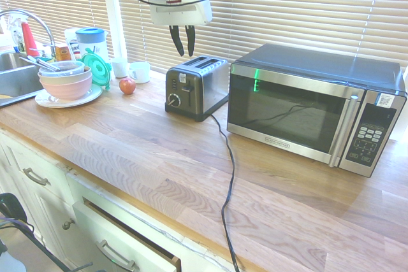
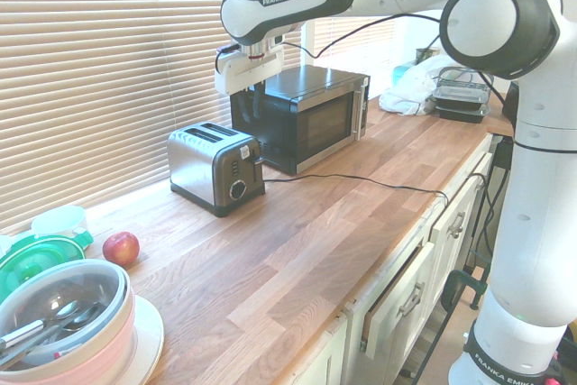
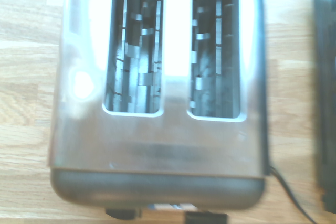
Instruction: Press the toaster
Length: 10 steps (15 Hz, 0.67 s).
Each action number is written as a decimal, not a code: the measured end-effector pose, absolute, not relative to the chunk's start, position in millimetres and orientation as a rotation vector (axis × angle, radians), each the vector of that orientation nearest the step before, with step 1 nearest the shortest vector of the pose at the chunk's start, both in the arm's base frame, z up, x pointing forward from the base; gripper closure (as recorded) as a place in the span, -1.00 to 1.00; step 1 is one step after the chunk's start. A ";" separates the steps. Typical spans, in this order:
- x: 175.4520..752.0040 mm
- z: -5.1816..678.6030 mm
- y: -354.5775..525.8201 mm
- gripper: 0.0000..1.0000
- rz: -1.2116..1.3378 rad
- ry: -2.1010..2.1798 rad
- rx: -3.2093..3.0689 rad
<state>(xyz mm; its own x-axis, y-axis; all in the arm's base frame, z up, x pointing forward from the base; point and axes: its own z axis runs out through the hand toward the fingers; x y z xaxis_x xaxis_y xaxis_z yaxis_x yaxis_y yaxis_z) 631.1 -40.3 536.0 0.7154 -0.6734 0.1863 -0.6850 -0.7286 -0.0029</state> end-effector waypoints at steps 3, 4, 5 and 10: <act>642.6 505.8 -35.0 1.00 0.221 -1.118 2.854; 646.0 496.8 -40.4 1.00 0.212 -1.136 2.854; 646.4 496.1 -48.6 1.00 0.210 -1.156 2.854; 645.7 494.2 -63.2 1.00 0.199 -1.173 2.871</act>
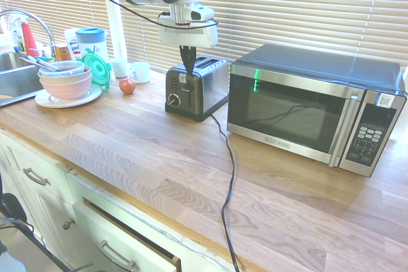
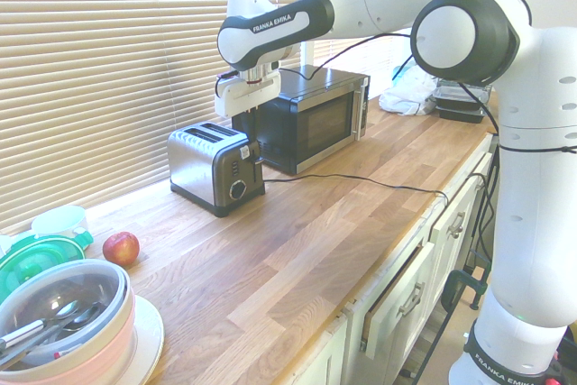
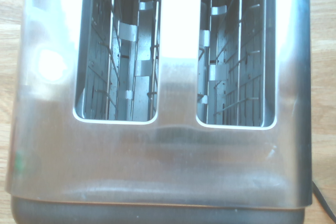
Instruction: Press the toaster
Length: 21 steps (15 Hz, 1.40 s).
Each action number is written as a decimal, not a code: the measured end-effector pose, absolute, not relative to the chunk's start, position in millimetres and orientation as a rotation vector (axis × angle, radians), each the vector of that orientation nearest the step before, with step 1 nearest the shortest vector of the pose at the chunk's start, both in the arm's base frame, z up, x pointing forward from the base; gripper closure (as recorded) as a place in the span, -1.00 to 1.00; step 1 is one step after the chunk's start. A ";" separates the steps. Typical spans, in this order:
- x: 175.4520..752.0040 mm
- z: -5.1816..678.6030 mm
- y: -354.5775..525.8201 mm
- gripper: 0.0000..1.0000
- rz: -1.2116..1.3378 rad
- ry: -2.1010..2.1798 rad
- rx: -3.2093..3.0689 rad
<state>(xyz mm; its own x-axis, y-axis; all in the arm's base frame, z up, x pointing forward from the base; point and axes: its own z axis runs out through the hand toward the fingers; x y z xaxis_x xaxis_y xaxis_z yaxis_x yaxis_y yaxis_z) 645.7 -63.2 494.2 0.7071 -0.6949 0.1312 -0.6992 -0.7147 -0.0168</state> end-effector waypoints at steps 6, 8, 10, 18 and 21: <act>636.2 484.7 -66.4 1.00 0.188 -1.184 2.875; 626.2 458.8 -70.2 1.00 0.172 -1.182 2.876; 612.2 447.7 -71.1 1.00 0.196 -1.185 2.881; 592.5 463.9 -67.7 1.00 0.272 -1.181 2.899; 603.9 470.0 -60.4 1.00 0.292 -1.157 2.910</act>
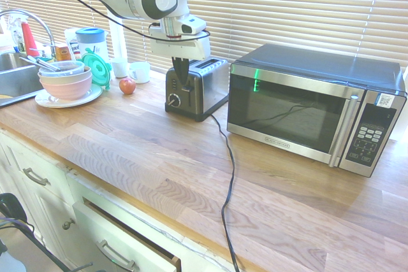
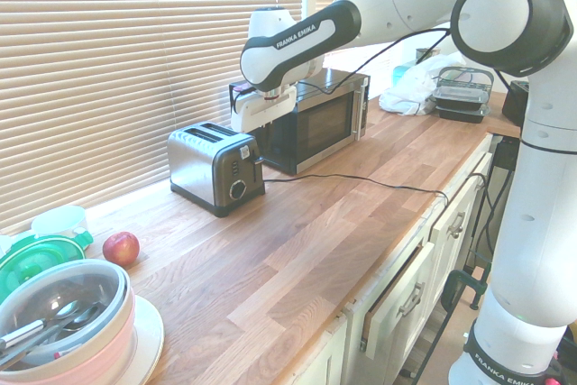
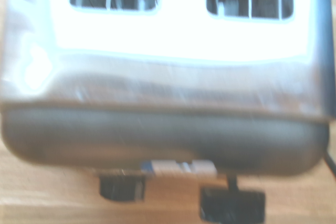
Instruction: Press the toaster
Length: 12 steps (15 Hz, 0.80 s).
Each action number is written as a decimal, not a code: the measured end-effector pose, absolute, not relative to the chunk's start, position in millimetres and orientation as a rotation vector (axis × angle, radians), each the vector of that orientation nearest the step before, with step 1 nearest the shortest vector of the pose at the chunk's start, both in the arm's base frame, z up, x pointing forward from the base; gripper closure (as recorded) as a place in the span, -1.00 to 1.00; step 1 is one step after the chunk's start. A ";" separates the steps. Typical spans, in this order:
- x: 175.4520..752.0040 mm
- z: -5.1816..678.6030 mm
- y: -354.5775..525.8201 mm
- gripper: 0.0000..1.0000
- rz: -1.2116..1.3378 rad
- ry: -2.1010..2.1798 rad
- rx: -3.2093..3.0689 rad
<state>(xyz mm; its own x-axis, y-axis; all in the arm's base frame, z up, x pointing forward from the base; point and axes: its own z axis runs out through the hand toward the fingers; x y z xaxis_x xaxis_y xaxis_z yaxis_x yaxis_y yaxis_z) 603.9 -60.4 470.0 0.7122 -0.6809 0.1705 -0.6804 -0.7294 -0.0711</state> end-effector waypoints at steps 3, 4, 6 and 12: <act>613.3 466.8 -56.0 1.00 -0.282 1.144 -2.913; 615.3 460.1 -56.9 1.00 -0.271 1.147 -2.915; 620.5 442.0 -62.5 1.00 -0.248 1.167 -2.906; 625.3 424.1 -84.6 1.00 -0.239 1.182 -2.887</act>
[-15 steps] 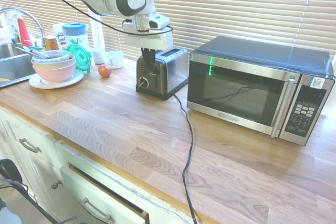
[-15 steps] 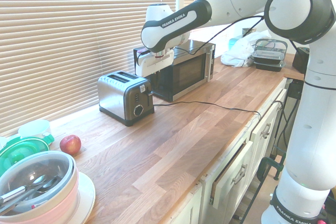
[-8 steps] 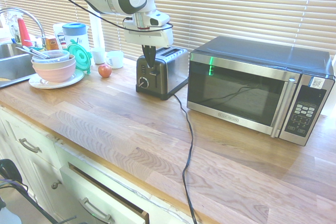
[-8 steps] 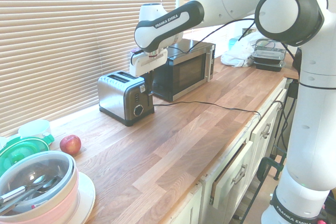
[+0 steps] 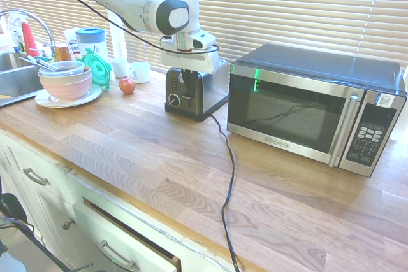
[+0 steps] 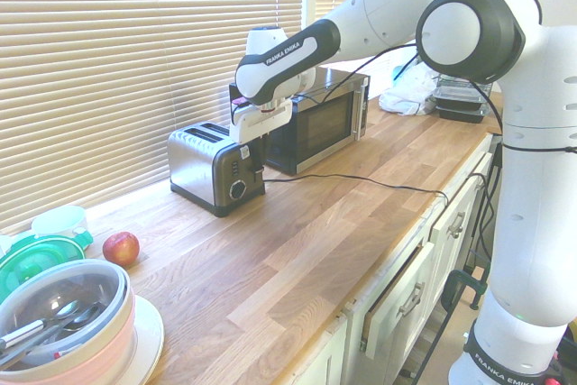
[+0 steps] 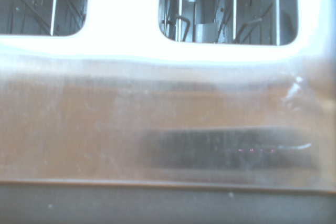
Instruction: Press the toaster
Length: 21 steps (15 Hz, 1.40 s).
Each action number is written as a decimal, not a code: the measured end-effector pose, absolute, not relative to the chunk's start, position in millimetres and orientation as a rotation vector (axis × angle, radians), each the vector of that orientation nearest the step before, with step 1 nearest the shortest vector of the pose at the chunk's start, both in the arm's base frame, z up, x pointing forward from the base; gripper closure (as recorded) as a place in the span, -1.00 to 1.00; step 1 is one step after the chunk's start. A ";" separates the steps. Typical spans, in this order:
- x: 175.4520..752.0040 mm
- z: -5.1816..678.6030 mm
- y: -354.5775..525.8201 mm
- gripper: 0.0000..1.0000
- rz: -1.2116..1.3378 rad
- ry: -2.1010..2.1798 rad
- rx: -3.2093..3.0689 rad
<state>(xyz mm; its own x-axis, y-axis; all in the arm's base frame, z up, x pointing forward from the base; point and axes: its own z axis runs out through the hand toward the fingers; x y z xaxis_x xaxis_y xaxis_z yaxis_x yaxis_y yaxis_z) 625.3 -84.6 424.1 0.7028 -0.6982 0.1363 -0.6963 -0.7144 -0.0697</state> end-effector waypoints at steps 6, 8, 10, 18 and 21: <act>626.1 427.9 -69.1 1.00 -0.240 1.155 -2.899; 626.4 427.8 -62.7 1.00 -0.236 1.154 -2.901; 626.6 427.1 -62.1 1.00 -0.233 1.153 -2.902; 633.4 396.7 -57.6 1.00 -0.186 1.156 -2.900; 632.9 396.6 -61.7 1.00 -0.175 1.173 -2.868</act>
